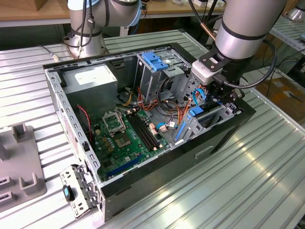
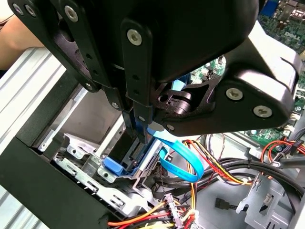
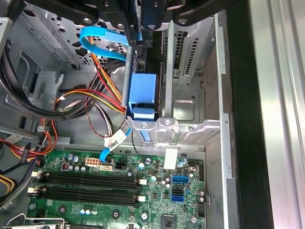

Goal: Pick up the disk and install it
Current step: 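Insert the first disk wire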

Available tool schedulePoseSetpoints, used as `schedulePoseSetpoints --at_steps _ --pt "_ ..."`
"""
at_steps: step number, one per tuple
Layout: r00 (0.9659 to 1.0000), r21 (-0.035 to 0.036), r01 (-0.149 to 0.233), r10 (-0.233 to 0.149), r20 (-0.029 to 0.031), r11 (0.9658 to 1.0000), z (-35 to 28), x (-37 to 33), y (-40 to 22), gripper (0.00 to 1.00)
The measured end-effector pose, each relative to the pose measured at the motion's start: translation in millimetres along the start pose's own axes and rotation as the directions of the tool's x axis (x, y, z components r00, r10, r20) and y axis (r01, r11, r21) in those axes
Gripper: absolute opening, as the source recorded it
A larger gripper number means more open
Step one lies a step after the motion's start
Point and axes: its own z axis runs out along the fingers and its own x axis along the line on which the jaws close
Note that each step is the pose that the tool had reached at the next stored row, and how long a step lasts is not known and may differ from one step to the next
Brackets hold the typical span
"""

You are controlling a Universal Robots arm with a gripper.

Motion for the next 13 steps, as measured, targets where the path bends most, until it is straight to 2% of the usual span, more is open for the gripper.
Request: schedulePoseSetpoints --at_steps 4,13 --pt "1.0000 0.0001 0.000 0.000 0.0002 1.0000 0.3 -0.1 2.8 0.16" --pt "1.0000 0.0000 0.000 0.000 0.0001 1.0000 0.1 -0.2 3.3 0.16"
